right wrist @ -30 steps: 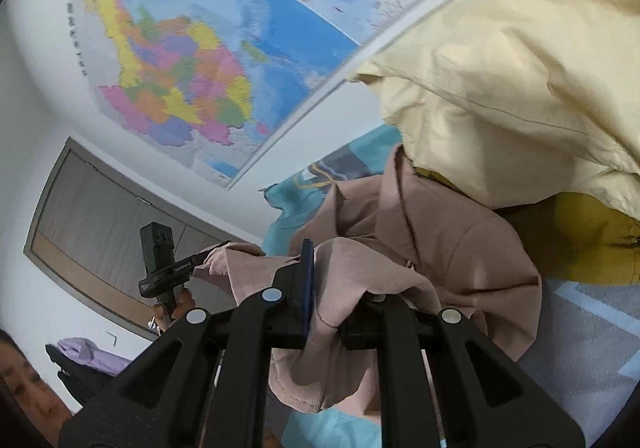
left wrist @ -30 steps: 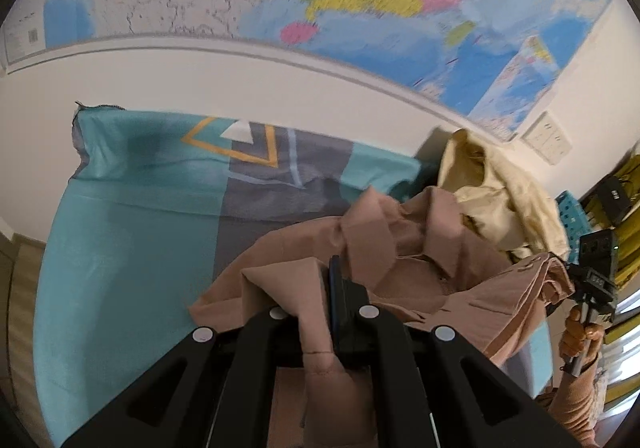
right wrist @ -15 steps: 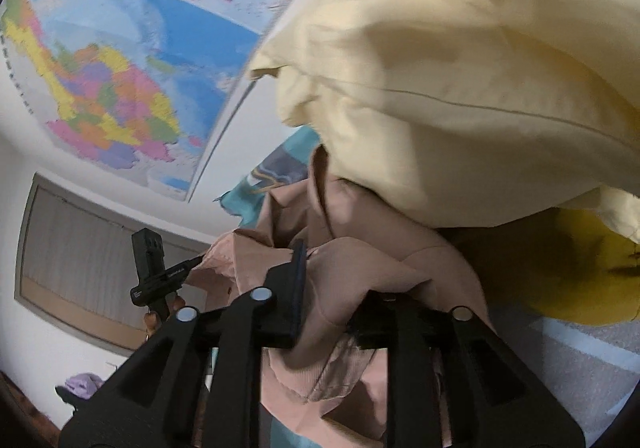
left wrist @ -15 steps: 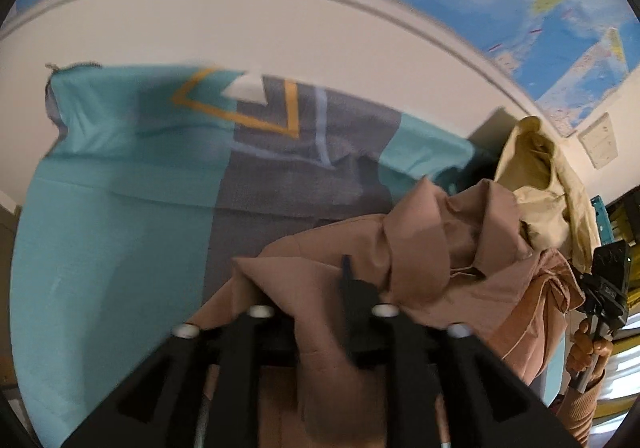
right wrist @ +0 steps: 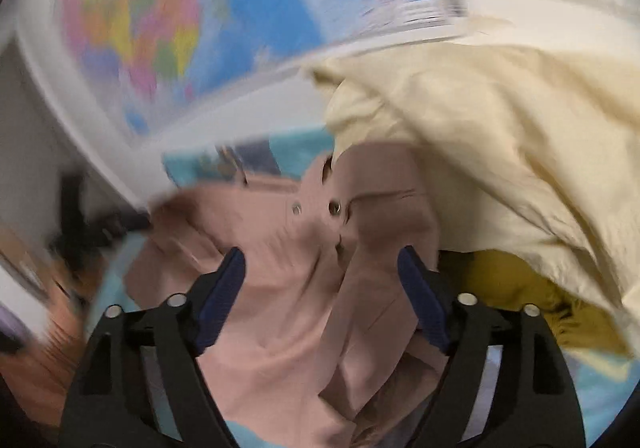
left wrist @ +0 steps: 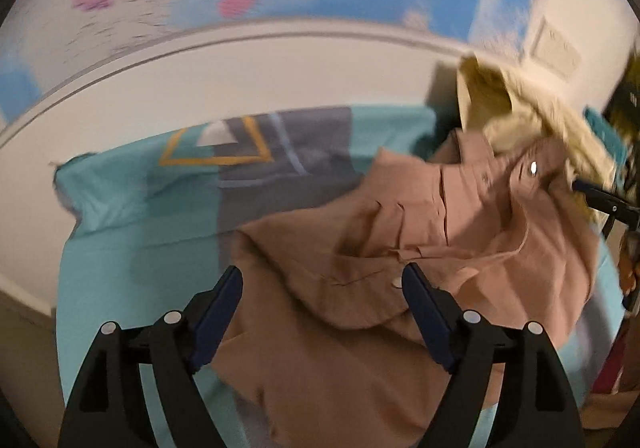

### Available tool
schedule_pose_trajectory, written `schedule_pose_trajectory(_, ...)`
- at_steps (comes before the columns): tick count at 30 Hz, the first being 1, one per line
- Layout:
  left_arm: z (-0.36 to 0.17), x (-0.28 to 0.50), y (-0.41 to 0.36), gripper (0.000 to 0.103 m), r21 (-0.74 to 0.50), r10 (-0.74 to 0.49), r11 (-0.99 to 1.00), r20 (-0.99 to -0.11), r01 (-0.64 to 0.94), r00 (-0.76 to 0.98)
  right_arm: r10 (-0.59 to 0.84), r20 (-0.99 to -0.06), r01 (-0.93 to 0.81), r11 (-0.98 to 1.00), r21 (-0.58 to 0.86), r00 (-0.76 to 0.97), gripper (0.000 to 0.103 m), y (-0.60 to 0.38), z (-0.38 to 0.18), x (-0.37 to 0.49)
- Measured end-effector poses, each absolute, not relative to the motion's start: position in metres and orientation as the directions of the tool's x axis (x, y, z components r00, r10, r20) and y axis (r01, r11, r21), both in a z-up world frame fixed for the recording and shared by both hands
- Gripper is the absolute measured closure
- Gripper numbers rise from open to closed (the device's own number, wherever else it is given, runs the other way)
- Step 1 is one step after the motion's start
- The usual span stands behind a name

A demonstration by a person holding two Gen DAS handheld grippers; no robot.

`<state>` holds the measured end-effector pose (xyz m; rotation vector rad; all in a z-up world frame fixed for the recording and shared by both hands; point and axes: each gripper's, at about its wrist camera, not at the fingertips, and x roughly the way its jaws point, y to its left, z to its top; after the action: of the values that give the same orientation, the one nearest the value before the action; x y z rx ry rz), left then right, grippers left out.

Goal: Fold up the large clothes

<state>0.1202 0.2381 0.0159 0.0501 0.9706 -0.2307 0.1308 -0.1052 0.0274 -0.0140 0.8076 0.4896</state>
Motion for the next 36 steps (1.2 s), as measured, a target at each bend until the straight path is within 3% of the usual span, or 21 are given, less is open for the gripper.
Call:
schedule_pose_trajectory(2,0.003,0.133,0.232,0.026,-0.081,-0.18,0.974,-0.841,0.21,0.51,0.322,-0.729,-0.426,0.904,0.045,0.604,0.023,-0.09,0.015,0.134)
schedule_pose_trajectory(3,-0.003,0.14,0.231,0.035,-0.081,-0.171,0.977,-0.852,0.197,0.496,0.289,-0.739,-0.415,0.909,0.014,0.608,0.027,-0.087,0.009,0.137)
schedule_pose_trajectory(4,-0.012,0.151,0.229,0.055,-0.062,-0.134,0.985,-0.87,0.164,0.474,0.272,-0.747,-0.408,0.913,0.0,0.607,0.034,-0.087,0.003,0.139)
schedule_pose_trajectory(5,-0.016,0.156,0.23,0.064,-0.056,-0.117,0.988,-0.879,0.144,0.463,0.26,-0.753,-0.404,0.915,-0.009,0.605,0.062,-0.088,0.0,0.141)
schedule_pose_trajectory(6,-0.019,0.162,0.232,0.082,-0.059,-0.108,0.991,-0.883,0.121,0.456,0.262,-0.755,-0.401,0.916,-0.002,0.602,0.088,-0.092,-0.001,0.142)
schedule_pose_trajectory(7,-0.019,0.165,0.235,0.095,-0.074,-0.114,0.992,-0.882,0.105,0.457,0.299,-0.746,-0.402,0.915,0.046,0.595,0.094,-0.101,0.003,0.142)
schedule_pose_trajectory(8,-0.015,0.168,0.24,0.097,-0.118,-0.146,0.989,-0.875,0.089,0.462,0.36,-0.725,-0.399,0.908,0.128,0.587,0.099,-0.114,0.009,0.141)
schedule_pose_trajectory(10,-0.001,0.172,0.25,0.097,-0.212,-0.223,0.974,-0.846,0.077,0.485,0.44,-0.662,-0.379,0.892,0.245,0.607,0.1,-0.14,0.027,0.137)
schedule_pose_trajectory(14,0.02,0.185,0.28,0.09,-0.483,-0.423,0.875,-0.733,0.03,0.533,0.486,-0.568,-0.266,0.864,0.428,0.664,0.101,-0.196,0.036,0.142)
schedule_pose_trajectory(15,0.016,0.191,0.285,0.081,-0.516,-0.435,0.856,-0.721,0.001,0.539,0.483,-0.578,-0.24,0.862,0.446,0.658,0.101,-0.201,0.029,0.147)
schedule_pose_trajectory(16,0.012,0.195,0.287,0.069,-0.5,-0.403,0.865,-0.736,-0.036,0.544,0.484,-0.594,-0.213,0.858,0.468,0.643,0.101,-0.204,0.019,0.151)
schedule_pose_trajectory(18,-0.004,0.206,0.29,0.048,-0.331,-0.194,0.926,-0.828,-0.18,0.527,0.466,-0.65,-0.148,0.863,0.483,0.601,0.1,-0.207,-0.004,0.159)
schedule_pose_trajectory(20,-0.017,0.209,0.294,0.045,-0.323,-0.195,0.927,-0.848,-0.189,0.492,0.457,-0.661,-0.134,0.867,0.479,0.595,0.098,-0.207,-0.008,0.156)
schedule_pose_trajectory(22,-0.016,0.199,0.301,0.04,-0.371,-0.247,0.915,-0.827,-0.161,0.505,0.398,-0.642,-0.164,0.905,0.393,0.655,0.089,-0.198,0.011,0.14)
schedule_pose_trajectory(24,-0.005,0.182,0.306,0.035,-0.39,-0.27,0.914,-0.796,-0.117,0.541,0.356,-0.594,-0.213,0.93,0.298,0.721,0.054,-0.18,0.037,0.124)
schedule_pose_trajectory(26,0.009,0.164,0.305,0.028,-0.344,-0.239,0.936,-0.772,-0.072,0.589,0.384,-0.534,-0.335,0.923,0.19,0.753,0.048,-0.148,0.057,0.105)
schedule_pose_trajectory(29,0.02,0.141,0.291,0.026,-0.241,-0.188,0.971,-0.761,-0.001,0.62,0.451,-0.564,-0.482,0.87,0.105,0.692,0.034,-0.096,0.058,0.101)
schedule_pose_trajectory(34,0.016,0.113,0.27,0.023,-0.097,-0.121,0.993,-0.779,0.071,0.615,0.391,-0.735,-0.607,0.794,-0.035,0.554,0.032,-0.013,0.003,0.13)
schedule_pose_trajectory(35,0.012,0.11,0.271,0.023,-0.085,-0.115,0.993,-0.786,0.077,0.607,0.362,-0.76,-0.607,0.793,-0.055,0.541,0.037,-0.006,-0.007,0.138)
schedule_pose_trajectory(36,0.006,0.107,0.27,0.023,-0.075,-0.108,0.994,-0.796,0.081,0.595,0.313,-0.783,-0.595,0.799,-0.088,0.537,0.058,0.001,-0.019,0.149)
